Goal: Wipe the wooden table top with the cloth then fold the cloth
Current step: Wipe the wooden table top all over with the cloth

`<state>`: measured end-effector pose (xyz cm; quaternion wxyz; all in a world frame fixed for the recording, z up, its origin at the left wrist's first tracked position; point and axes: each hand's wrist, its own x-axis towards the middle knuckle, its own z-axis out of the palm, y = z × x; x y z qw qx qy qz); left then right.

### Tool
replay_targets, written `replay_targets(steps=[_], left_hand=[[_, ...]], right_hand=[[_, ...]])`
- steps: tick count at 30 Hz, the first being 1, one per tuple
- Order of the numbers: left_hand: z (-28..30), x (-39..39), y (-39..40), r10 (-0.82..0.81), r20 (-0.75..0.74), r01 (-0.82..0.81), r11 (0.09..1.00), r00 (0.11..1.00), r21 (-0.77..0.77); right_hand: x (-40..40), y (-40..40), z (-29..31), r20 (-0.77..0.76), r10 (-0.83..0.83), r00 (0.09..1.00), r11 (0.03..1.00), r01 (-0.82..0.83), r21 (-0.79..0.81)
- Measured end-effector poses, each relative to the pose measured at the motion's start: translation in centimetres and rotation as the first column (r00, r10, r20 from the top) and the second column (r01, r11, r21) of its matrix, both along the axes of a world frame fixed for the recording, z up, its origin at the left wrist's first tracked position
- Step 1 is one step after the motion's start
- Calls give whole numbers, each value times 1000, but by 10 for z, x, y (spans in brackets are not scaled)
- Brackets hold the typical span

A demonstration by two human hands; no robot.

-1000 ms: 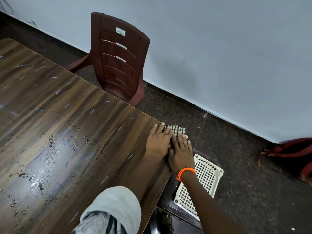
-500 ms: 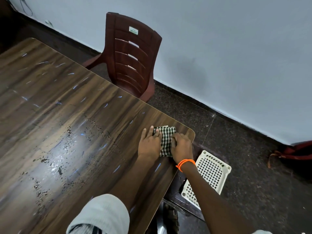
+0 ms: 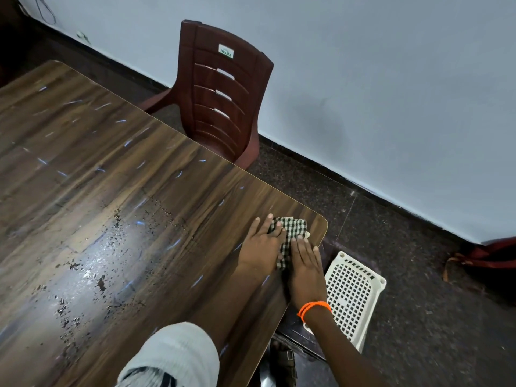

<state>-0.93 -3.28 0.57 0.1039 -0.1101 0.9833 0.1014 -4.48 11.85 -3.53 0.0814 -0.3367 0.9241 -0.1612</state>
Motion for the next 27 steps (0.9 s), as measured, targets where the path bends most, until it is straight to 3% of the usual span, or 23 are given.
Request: replay_targets(steps=[7, 15, 21, 27], left_hand=[[-5, -51, -21, 104, -11, -104, 994, 995, -18], [-5, -37, -72, 248, 55, -248, 969, 967, -7], [-4, 11, -43, 220, 75, -224, 974, 973, 44], [-6, 18, 20, 82, 10, -83, 992, 997, 99]], right_hand=[[-62, -60, 3, 147, -25, 989, 999, 29, -21], [-59, -102, -3, 198, 146, 969, 988, -132, -83], [-5, -65, -6, 105, 144, 984, 988, -137, -73], [24, 3, -8, 100, -60, 993, 991, 71, -110]])
